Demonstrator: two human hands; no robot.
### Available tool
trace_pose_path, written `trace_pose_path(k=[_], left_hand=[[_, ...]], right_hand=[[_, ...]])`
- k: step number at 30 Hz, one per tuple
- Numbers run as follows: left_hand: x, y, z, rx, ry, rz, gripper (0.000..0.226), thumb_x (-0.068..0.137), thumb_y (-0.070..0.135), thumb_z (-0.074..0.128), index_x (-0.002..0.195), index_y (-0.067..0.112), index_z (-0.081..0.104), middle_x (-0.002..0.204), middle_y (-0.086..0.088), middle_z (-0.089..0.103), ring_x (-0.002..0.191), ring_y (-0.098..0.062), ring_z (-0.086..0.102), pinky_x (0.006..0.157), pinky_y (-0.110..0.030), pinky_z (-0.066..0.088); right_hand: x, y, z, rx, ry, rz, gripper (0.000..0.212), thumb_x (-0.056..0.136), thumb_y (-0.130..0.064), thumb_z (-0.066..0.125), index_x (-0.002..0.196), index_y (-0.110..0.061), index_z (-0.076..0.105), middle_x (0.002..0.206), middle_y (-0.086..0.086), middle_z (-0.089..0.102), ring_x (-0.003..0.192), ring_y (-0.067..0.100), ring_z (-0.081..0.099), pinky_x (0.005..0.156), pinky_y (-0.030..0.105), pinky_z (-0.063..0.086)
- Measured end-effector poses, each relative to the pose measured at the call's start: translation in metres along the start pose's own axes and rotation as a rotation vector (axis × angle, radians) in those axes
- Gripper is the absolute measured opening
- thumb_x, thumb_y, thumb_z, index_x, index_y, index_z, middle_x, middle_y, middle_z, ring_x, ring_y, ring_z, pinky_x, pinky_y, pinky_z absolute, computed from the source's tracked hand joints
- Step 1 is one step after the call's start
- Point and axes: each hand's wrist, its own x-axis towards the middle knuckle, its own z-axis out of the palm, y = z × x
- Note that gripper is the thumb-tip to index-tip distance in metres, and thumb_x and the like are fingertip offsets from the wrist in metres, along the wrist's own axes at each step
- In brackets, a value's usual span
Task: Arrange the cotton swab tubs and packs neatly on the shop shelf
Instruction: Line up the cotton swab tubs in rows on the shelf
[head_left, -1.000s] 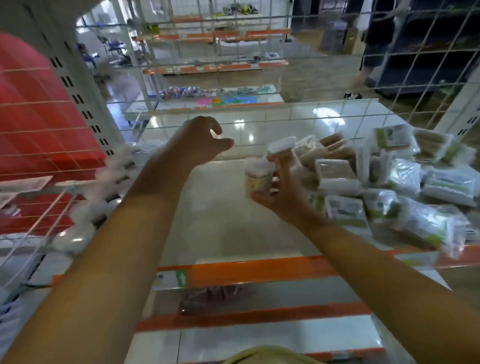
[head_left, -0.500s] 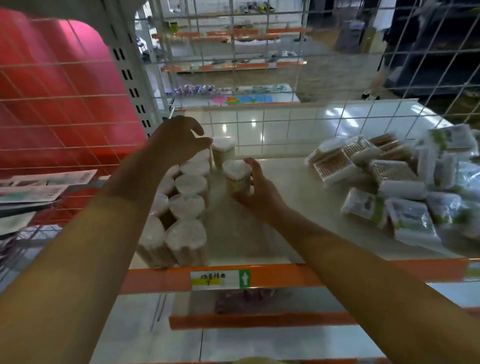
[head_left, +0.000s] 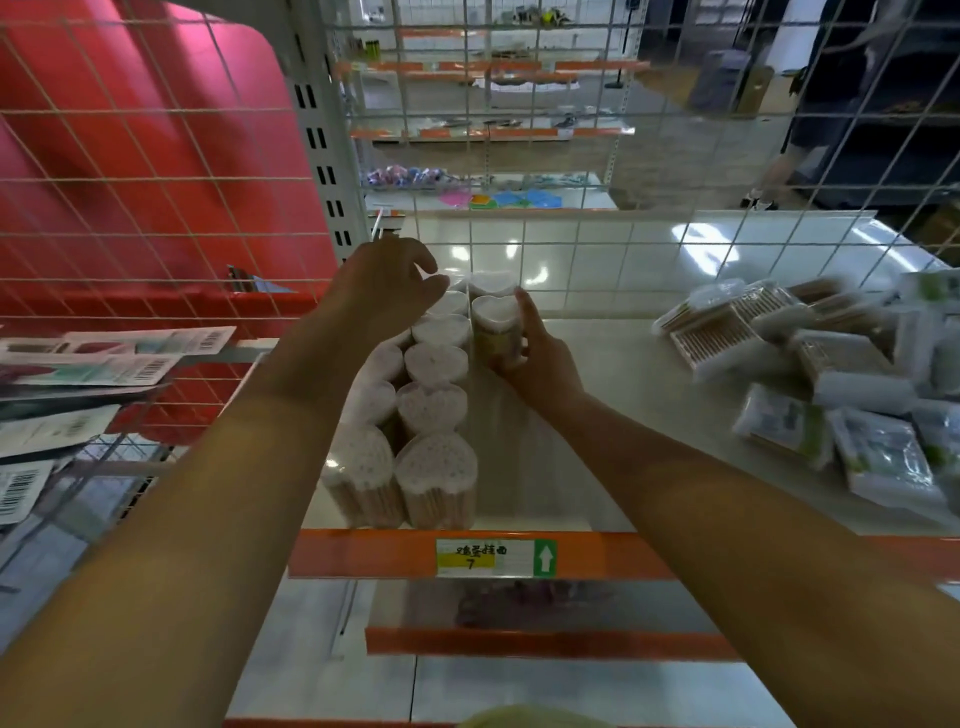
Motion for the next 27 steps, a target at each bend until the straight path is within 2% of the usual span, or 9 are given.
trace_pose_path(k=[10, 17, 27], left_hand=[[0.002, 0.001, 0.009, 0.007, 0.041, 0.032, 0.026, 0.091, 0.029, 0.054, 0.109, 0.012, 0.062, 0.102, -0.004, 0.065, 0.083, -0.012, 0.052, 0.073, -0.026, 0.038], [0.002, 0.0, 0.017, 0.009, 0.044, 0.038, 0.027, 0.091, 0.03, 0.055, 0.109, 0.012, 0.063, 0.104, -0.004, 0.065, 0.086, -0.012, 0.052, 0.076, -0.027, 0.039], [-0.003, 0.012, 0.018, -0.028, 0.048, 0.013, 0.025, 0.09, 0.028, 0.056, 0.108, 0.012, 0.063, 0.103, -0.004, 0.065, 0.084, -0.013, 0.053, 0.074, -0.024, 0.039]], right_hand=[[0.007, 0.0, 0.009, -0.053, 0.019, -0.004, 0.084, 0.092, -0.032, 0.055, 0.148, -0.018, -0.006, 0.124, 0.021, 0.056, 0.103, 0.034, 0.059, 0.092, 0.044, 0.045], [0.009, -0.001, 0.006, -0.118, -0.023, 0.013, 0.085, 0.091, -0.039, 0.054, 0.148, -0.021, -0.008, 0.125, 0.021, 0.056, 0.102, 0.034, 0.059, 0.091, 0.046, 0.046], [0.009, -0.006, 0.002, -0.123, -0.051, 0.029, 0.084, 0.092, -0.039, 0.052, 0.148, -0.019, -0.007, 0.124, 0.022, 0.056, 0.105, 0.036, 0.058, 0.092, 0.046, 0.045]])
